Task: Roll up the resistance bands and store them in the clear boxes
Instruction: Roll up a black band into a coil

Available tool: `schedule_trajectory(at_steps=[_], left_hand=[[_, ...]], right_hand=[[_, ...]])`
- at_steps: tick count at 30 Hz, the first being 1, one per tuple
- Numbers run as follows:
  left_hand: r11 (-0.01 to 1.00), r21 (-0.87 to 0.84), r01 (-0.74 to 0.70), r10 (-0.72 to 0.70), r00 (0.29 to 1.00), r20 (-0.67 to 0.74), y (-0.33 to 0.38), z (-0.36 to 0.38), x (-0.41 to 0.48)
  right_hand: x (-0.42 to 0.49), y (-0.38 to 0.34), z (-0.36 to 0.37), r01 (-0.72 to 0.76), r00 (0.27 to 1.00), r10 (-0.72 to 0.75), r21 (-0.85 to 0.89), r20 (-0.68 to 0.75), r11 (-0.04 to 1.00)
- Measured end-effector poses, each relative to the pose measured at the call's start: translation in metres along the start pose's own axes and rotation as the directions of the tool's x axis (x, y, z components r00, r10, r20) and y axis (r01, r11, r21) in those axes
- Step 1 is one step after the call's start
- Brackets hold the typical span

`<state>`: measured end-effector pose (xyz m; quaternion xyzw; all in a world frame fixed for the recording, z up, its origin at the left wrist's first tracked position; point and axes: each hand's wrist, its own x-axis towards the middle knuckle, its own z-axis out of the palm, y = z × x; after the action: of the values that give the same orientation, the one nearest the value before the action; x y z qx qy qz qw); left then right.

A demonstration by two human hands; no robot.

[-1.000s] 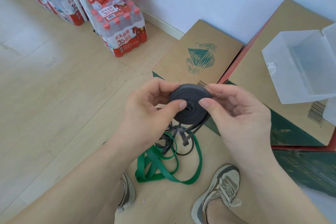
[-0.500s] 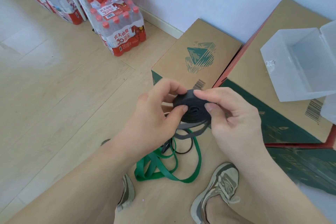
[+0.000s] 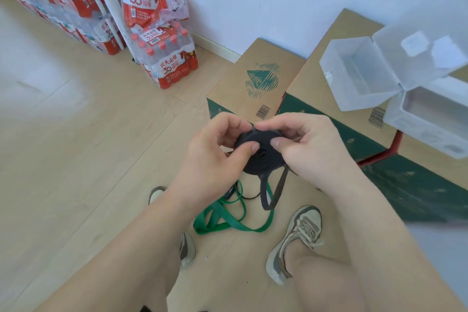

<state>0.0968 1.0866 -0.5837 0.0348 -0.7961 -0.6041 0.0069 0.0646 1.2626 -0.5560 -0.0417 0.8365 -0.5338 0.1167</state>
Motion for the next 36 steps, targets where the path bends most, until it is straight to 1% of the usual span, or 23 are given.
schedule_trajectory(at_steps=[3,5,8,12,17,19,21,23,25,27,28,30,31,34,36], left_hand=[[1.000,-0.022,0.006,-0.006,1.000,-0.011,0.022,-0.001,-0.026],[1.000,0.002,0.003,-0.003,1.000,0.004,0.036,-0.002,-0.037],[0.999,0.037,0.036,-0.038,0.998,0.048,0.056,-0.004,-0.036],[0.978,0.205,0.040,-0.077,0.981,0.176,0.069,-0.010,-0.007],[0.957,0.284,0.063,-0.122,0.973,0.195,0.054,-0.006,0.020],[0.931,0.365,0.017,-0.093,0.977,0.191,0.044,-0.001,0.029],[0.891,0.449,-0.068,-0.020,0.982,0.189,0.041,0.003,0.037],[0.871,0.468,-0.146,0.065,0.981,0.185,0.039,0.005,0.043],[0.861,0.464,-0.209,0.132,0.972,0.193,0.035,0.004,0.050],[0.866,0.447,-0.222,0.160,0.972,0.172,0.025,0.004,0.055],[0.888,0.415,-0.198,0.159,0.979,0.126,0.019,0.006,0.056],[0.948,0.294,-0.119,0.119,0.993,0.018,0.011,0.011,0.052],[0.967,0.235,-0.099,0.105,0.994,-0.012,0.009,0.014,0.050],[0.987,0.139,-0.084,0.092,0.994,-0.054,0.003,0.020,0.052],[0.996,0.074,-0.048,0.055,0.994,-0.099,0.000,0.020,0.058]], right_hand=[[-0.021,-0.017,-0.012,0.029,0.998,-0.027,-0.026,0.054,0.999],[-0.032,-0.025,-0.020,0.063,0.997,-0.062,-0.034,0.039,0.997],[-0.037,-0.031,-0.032,0.065,0.998,-0.065,-0.029,-0.001,0.997],[-0.024,-0.034,-0.045,0.050,0.999,-0.049,-0.048,0.024,0.998],[0.000,-0.018,-0.039,0.026,1.000,-0.025,-0.081,0.010,0.996],[0.008,-0.012,-0.033,0.027,1.000,-0.027,-0.069,0.004,0.997],[0.018,-0.008,-0.028,0.020,1.000,-0.020,-0.066,0.006,0.998],[0.026,-0.006,-0.026,0.015,1.000,-0.015,-0.037,0.005,0.999],[0.035,-0.007,-0.024,0.033,0.999,-0.033,-0.012,0.003,0.999],[0.045,-0.002,-0.022,0.055,0.998,-0.055,0.005,-0.009,0.998],[0.050,0.002,-0.021,0.059,0.998,-0.058,0.028,-0.022,0.998],[0.055,0.013,-0.021,0.055,0.998,-0.052,0.079,-0.048,0.995],[0.056,0.019,-0.022,0.057,0.997,-0.052,0.093,-0.059,0.994],[0.055,0.033,-0.027,0.072,0.994,-0.062,0.121,-0.085,0.990],[0.055,0.041,-0.030,0.074,0.995,-0.059,0.191,-0.084,0.979]])
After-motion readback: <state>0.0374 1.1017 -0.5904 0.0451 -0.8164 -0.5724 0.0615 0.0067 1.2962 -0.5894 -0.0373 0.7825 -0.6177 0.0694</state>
